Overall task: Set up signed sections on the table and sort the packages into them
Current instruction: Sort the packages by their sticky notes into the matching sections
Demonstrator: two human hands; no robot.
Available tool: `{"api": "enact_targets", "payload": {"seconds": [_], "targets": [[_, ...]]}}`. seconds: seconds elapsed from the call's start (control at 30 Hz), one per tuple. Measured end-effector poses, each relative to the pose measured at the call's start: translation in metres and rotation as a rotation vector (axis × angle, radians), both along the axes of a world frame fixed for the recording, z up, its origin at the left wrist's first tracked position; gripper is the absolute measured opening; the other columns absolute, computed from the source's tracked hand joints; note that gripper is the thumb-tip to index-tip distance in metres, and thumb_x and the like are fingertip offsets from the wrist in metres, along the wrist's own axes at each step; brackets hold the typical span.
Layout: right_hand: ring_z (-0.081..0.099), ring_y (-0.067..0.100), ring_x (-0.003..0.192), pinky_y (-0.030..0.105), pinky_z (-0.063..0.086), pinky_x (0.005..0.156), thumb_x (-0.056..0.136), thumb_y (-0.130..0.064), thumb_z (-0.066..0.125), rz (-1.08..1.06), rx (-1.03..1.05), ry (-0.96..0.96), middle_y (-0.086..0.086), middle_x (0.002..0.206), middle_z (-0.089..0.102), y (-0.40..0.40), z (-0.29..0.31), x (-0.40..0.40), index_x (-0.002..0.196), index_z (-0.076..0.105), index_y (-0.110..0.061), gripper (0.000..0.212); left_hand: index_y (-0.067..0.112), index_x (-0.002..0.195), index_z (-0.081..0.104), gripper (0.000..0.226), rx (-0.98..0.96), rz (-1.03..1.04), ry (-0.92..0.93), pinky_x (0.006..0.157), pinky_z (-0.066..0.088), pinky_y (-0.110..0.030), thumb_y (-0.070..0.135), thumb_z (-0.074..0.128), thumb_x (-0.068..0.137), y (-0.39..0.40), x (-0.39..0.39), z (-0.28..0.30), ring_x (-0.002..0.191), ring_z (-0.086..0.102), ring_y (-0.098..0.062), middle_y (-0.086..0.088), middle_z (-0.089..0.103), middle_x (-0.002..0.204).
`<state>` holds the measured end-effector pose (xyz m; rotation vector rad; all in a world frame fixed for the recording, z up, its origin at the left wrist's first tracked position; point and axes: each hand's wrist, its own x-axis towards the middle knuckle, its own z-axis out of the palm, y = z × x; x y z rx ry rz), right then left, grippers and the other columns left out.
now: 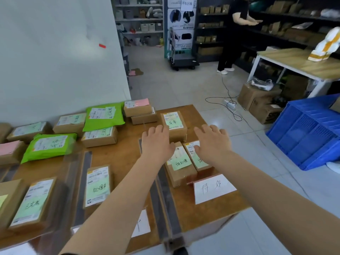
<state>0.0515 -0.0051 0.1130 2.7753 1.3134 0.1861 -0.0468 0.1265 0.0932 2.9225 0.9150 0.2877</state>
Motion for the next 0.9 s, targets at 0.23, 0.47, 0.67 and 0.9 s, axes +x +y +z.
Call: {"api": "enact_targets", "payload": {"seconds": [0.23,0.47,0.67,0.9], "targets": [[0.035,0.026,0.127,0.041,0.031,0.100,0.091,-0.036,0.046,0.070,-0.036,0.025,0.005,0.139,0.040,0.043,-0.025,0.073,0.140,0.028,-0.020,0.055,0.021,0.138,0.031,0.053,-0.019,0.036,0.064,0.105,0.033,-0.044,0.037,0.047,0.090,0.033,0.076,-0.028,0.127,0.038,-0.027,-0.004,0.041,0.140],[0.030,0.027,0.133,0.044,0.029,0.104,0.091,-0.036,0.047,0.137,-0.124,0.111,0.005,0.144,0.035,0.089,-0.065,0.134,0.141,0.027,-0.018,0.057,0.020,0.139,0.027,0.056,-0.144,0.084,0.101,0.105,0.035,-0.042,0.031,0.051,0.090,0.072,0.130,-0.061,0.127,0.037,-0.027,-0.006,0.038,0.142],[0.037,0.024,0.129,0.042,0.038,0.097,0.091,-0.036,0.049,0.128,-0.063,0.362,0.002,0.143,0.038,0.121,-0.104,0.169,0.139,0.032,-0.021,0.053,0.016,0.134,0.034,0.050,-0.329,0.157,0.002,0.094,0.045,-0.038,0.026,0.052,0.089,0.094,0.153,-0.093,0.117,0.044,-0.025,-0.007,0.047,0.130],[0.052,0.022,0.116,0.027,0.040,0.079,0.089,-0.037,0.055,-0.124,0.211,0.960,0.003,0.136,0.050,0.154,-0.150,0.197,0.137,0.034,-0.017,0.056,0.014,0.137,0.026,0.063,-0.693,0.526,-0.152,0.080,0.051,-0.034,0.036,0.058,0.088,0.110,0.171,-0.128,0.118,0.051,-0.026,-0.009,0.047,0.134]]}}
